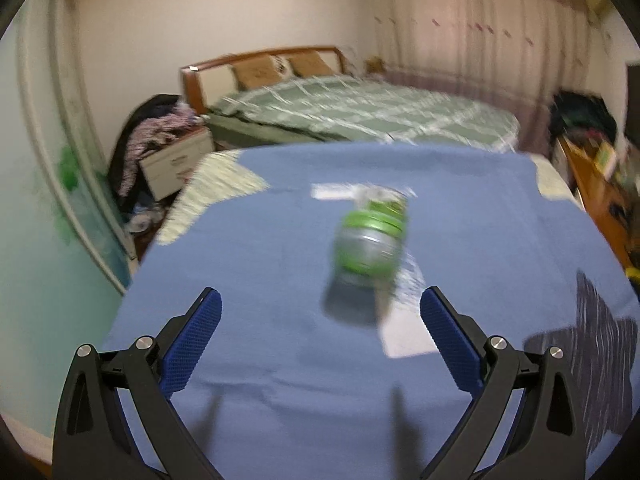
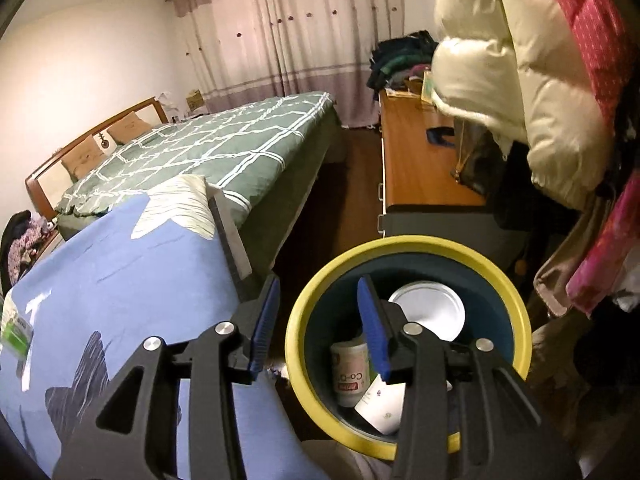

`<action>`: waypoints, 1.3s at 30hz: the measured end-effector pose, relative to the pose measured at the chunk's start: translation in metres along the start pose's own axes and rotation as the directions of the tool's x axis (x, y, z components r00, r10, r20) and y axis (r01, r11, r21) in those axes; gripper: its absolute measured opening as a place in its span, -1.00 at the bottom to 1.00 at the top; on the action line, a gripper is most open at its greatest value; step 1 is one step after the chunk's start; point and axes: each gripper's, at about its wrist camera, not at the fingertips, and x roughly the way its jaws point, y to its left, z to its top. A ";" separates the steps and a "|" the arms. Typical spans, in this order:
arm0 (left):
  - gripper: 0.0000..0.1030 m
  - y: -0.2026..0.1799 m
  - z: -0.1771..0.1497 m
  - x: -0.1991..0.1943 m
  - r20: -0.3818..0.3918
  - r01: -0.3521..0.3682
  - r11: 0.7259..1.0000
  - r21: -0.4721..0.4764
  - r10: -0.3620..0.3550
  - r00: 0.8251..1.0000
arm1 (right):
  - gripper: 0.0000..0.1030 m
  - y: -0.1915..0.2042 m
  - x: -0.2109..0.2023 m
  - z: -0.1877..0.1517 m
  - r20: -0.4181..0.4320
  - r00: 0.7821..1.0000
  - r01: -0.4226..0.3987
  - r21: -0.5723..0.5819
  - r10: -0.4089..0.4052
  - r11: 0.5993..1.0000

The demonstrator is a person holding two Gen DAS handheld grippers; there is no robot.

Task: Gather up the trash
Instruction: 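Grasp the clear green-lidded plastic jar with the left tool, then carry the green-lidded jar into the yellow bin and open the left tool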

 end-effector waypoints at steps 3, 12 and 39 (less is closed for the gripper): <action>0.90 -0.010 0.012 0.010 -0.044 0.018 1.000 0.014 -0.017 0.999 | -0.23 -0.002 0.000 0.000 -0.002 1.000 -0.010 0.003 0.010 1.000; 0.90 -0.011 0.056 0.060 -0.147 0.062 0.998 -0.010 -0.063 0.987 | -0.23 0.001 0.002 0.000 -0.011 1.000 -0.028 -0.005 0.028 1.000; -0.04 -0.044 0.078 0.065 -0.228 0.242 0.970 0.038 -0.227 0.947 | -0.22 -0.005 -0.001 -0.002 -0.018 0.997 -0.069 -0.003 0.069 0.998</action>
